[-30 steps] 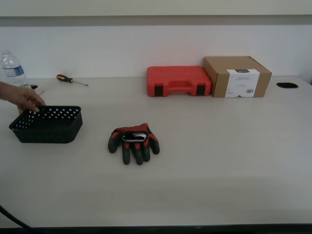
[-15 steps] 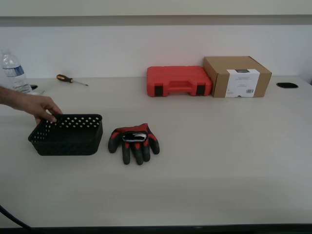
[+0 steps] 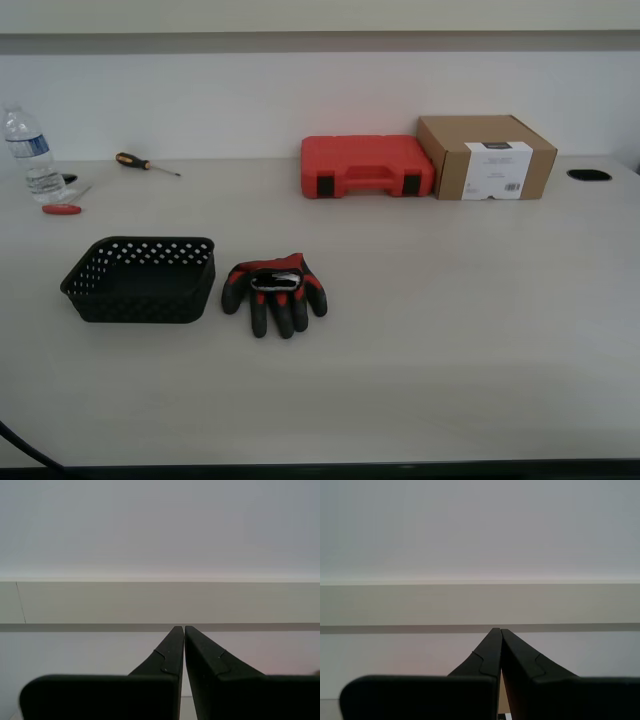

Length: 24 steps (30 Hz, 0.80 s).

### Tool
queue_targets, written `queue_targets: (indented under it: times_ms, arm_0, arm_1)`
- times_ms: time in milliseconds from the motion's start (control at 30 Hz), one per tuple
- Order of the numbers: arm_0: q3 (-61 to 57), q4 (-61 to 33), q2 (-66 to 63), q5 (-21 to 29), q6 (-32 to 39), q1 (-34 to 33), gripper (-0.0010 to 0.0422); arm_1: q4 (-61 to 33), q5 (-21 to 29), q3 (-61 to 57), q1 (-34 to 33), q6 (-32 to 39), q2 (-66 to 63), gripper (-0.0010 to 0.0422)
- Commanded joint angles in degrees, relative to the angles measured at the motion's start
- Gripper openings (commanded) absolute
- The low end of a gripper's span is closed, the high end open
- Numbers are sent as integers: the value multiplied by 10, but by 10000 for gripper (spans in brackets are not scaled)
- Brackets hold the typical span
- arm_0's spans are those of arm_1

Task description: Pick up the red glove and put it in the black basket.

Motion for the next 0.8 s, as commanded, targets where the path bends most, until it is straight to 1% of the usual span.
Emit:
queue_targets:
  times_ms: [33, 133, 200, 233, 300, 400, 433, 467, 500, 533, 600, 800]
  arm_0:
    - [0, 2, 0, 0, 2, 0, 0]
    - [0, 2, 0, 0, 2, 0, 0]
    - [0, 2, 0, 0, 2, 0, 0]
    - [0, 2, 0, 0, 2, 0, 0]
    - [0, 2, 0, 0, 2, 0, 0]
    - [0, 1, 0, 0, 1, 0, 0]
    - [0, 1, 0, 0, 2, 0, 0]
    - [0, 1, 0, 0, 2, 0, 0]
    - [0, 1, 0, 0, 1, 0, 0]
    - [0, 1, 0, 0, 2, 0, 0]
    - [0, 1, 0, 0, 2, 0, 0]
    - [0, 1, 0, 0, 2, 0, 0]
  arm_1:
    - [-21, 0, 0, 0, -1, 5, 0]
    - [-121, 9, 0, 0, -6, 20, 0]
    - [-178, 39, 0, -1, -15, 43, 0]
    - [-199, 60, 0, -1, -16, 58, 0]
    - [-226, 123, 0, -1, -14, 103, 0]
    - [-231, 229, 0, -5, 9, 181, 0]
    - [-232, 251, 3, -9, 24, 206, 0]
    - [-235, 254, 7, -18, 21, 236, 0]
    - [-243, 246, 11, -24, 0, 258, 0]
    - [-258, 235, 21, -32, -24, 287, 0]
    - [-299, 228, 51, -42, -44, 346, 0]
    - [-400, 232, 149, -82, -41, 468, 0]
